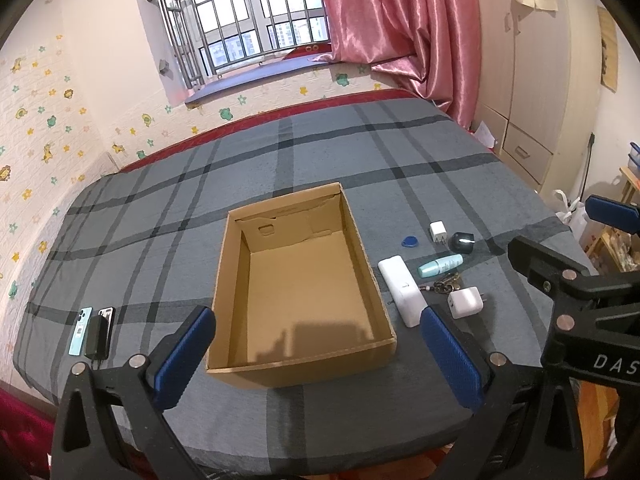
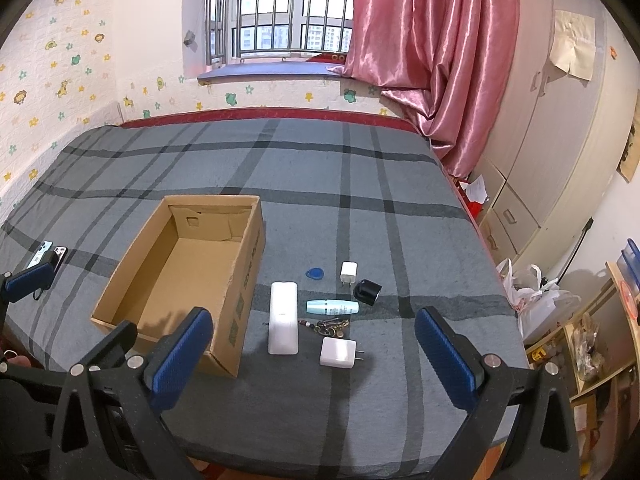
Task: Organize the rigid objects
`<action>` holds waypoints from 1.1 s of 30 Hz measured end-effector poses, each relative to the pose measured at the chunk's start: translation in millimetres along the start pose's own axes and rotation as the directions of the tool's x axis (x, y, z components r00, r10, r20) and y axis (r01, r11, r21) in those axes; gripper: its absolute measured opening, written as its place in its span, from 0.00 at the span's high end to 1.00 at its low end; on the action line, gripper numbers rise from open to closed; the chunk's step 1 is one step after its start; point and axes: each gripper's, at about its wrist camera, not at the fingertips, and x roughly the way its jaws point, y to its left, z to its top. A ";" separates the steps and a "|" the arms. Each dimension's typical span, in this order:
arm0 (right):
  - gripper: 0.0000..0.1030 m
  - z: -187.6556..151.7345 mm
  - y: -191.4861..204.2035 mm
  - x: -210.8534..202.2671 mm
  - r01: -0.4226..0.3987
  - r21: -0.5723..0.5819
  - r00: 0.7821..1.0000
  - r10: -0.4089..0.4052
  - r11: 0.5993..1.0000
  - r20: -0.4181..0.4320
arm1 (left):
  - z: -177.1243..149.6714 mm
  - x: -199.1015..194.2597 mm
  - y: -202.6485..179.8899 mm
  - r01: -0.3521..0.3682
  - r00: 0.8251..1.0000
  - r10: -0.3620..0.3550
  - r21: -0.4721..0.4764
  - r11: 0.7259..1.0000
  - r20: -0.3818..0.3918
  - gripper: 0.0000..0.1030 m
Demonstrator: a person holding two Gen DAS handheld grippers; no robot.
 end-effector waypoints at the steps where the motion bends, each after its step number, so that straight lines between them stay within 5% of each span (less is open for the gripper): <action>1: 0.00 0.8 0.5 0.4 -0.001 0.000 1.000 0.001 1.000 0.000 | 0.0 1.2 1.0 0.001 1.000 -0.001 0.001 1.000 -0.002 0.00; 15: 0.00 8.3 0.3 12.1 0.006 -0.001 1.000 -0.006 1.000 -0.009 | 4.4 10.1 23.1 0.040 0.999 -0.040 -0.027 0.999 0.014 0.00; 33: 0.00 26.1 -13.4 66.4 0.047 0.007 0.998 -0.047 0.999 -0.044 | 7.3 86.4 92.1 -0.041 0.999 0.040 -0.077 0.996 -0.004 0.00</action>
